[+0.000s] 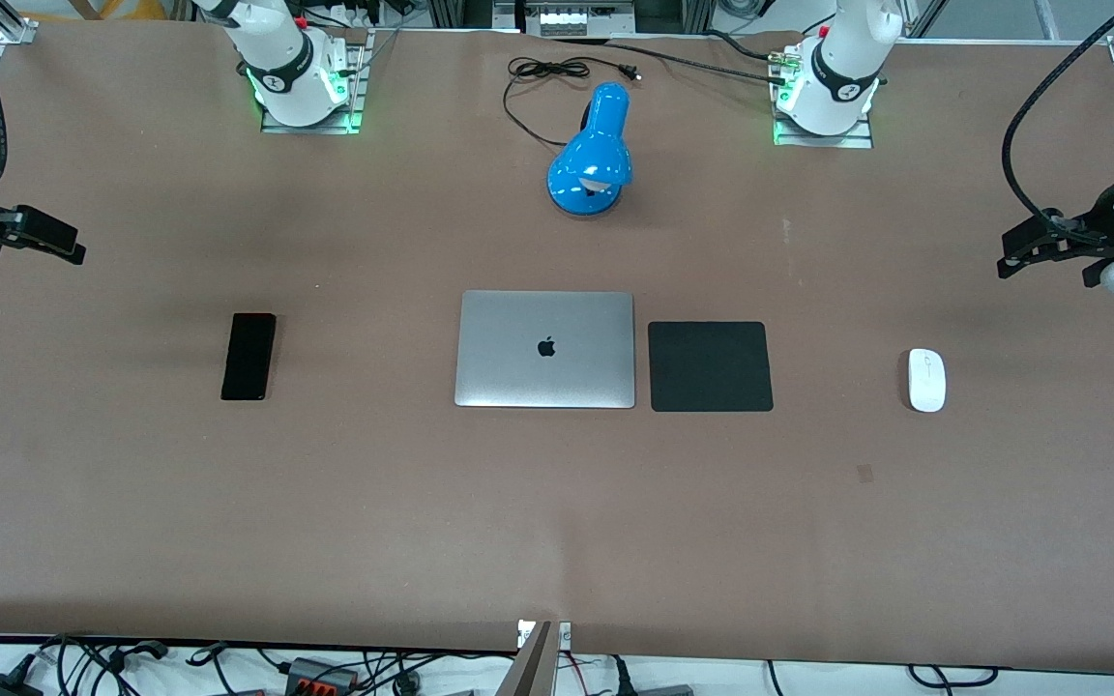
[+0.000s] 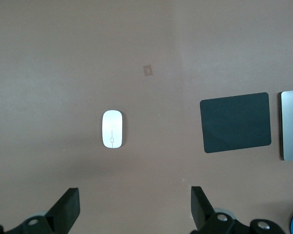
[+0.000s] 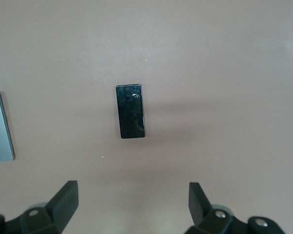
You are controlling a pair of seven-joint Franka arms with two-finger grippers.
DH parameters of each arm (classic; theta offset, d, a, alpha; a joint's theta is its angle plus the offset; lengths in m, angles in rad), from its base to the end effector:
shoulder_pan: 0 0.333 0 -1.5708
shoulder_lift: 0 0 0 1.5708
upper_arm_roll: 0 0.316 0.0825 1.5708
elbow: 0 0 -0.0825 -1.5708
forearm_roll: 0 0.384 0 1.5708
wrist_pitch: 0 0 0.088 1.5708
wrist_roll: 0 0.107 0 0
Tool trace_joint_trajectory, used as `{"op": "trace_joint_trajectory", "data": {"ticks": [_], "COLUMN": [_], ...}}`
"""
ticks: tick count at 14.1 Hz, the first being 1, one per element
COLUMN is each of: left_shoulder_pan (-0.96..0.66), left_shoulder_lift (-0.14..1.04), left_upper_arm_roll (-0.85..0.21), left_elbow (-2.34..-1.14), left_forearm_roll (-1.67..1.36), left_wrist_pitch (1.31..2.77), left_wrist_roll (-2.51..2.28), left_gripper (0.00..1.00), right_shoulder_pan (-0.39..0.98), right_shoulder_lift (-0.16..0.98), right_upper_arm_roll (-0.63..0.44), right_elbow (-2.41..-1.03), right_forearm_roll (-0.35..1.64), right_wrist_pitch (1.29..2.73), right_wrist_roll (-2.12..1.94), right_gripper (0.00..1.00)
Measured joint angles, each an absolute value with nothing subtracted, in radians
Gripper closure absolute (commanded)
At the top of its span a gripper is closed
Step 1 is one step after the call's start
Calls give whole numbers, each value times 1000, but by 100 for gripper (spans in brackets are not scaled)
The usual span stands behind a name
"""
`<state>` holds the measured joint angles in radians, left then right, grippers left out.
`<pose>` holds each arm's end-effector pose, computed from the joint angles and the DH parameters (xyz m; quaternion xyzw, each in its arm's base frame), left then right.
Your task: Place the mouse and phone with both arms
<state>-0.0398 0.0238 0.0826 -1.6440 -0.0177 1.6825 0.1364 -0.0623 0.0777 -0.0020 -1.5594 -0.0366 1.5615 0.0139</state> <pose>0.5693 0.0222 0.5862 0.9989 -0.0459 0.0081 0.0071 0.5736 -0.0408 0.5853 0.9984 -0.0385 -0.0382 0.0174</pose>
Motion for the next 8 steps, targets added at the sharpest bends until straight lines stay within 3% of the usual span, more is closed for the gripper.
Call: {"op": "trace_joint_trajectory", "data": {"ticks": [8], "left_shoulder_pan": [-40], "left_shoulder_lift": [22], "left_upper_arm_roll": [85], "left_elbow": [-1644], "left_forearm_roll": [-18], "left_wrist_pitch": [1647], "left_wrist_roll": [136], "left_gripper": [0], "right_shoulder_pan": [-65], "right_shoulder_lift": [85], "right_upper_arm_roll": [-2], "right_elbow": [-1571], "right_forearm_roll": [-36], "right_wrist_pitch": [1558], "right_wrist_roll": [14], "right_gripper": [0]}}
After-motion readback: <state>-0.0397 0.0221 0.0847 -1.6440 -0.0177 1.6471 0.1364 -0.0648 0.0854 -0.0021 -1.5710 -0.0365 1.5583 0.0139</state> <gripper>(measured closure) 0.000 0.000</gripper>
